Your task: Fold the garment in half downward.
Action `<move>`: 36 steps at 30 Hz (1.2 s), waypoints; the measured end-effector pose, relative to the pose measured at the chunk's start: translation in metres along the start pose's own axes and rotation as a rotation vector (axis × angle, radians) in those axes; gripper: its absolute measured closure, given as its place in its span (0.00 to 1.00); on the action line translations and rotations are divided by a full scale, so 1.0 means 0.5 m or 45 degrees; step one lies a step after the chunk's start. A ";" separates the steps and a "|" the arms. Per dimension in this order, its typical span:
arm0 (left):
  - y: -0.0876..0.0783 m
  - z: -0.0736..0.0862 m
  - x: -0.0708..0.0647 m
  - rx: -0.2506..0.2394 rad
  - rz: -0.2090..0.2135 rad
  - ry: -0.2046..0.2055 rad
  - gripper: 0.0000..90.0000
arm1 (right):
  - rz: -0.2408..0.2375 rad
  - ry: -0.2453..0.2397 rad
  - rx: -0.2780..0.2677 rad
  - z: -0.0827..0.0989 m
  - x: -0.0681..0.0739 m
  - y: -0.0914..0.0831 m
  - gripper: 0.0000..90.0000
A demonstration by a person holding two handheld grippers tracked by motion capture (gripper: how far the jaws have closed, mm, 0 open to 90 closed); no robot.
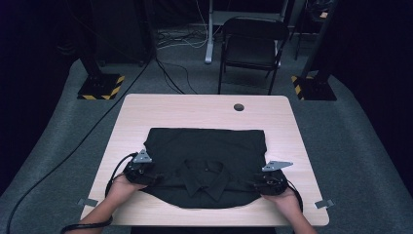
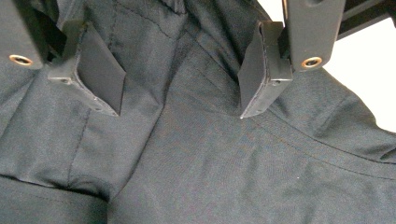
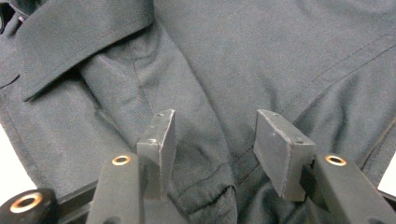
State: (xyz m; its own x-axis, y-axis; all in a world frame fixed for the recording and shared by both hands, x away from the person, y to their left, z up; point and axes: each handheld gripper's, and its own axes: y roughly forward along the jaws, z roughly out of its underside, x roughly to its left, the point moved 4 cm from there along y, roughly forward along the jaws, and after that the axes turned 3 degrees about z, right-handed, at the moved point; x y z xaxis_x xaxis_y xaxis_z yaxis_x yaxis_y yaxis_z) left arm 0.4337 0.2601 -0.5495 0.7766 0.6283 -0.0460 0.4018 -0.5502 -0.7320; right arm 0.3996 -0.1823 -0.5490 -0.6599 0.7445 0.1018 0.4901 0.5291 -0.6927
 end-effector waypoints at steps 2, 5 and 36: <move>0.004 -0.006 -0.005 0.009 0.003 -0.003 0.35 | 0.024 0.000 0.008 0.003 -0.004 -0.005 0.53; 0.011 -0.014 -0.014 0.026 0.002 -0.004 0.35 | 0.054 0.017 0.017 0.009 -0.013 -0.013 0.53; 0.114 -0.119 -0.133 0.005 0.111 0.006 0.35 | 0.306 0.146 0.075 0.088 -0.155 -0.123 0.55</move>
State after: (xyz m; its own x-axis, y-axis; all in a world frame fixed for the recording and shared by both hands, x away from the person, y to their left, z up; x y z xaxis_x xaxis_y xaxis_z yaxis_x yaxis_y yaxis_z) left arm 0.4339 0.1541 -0.5476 0.8109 0.5754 -0.1065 0.3307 -0.6007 -0.7278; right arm 0.3958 -0.2905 -0.5455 -0.4584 0.8887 0.0074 0.5883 0.3096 -0.7471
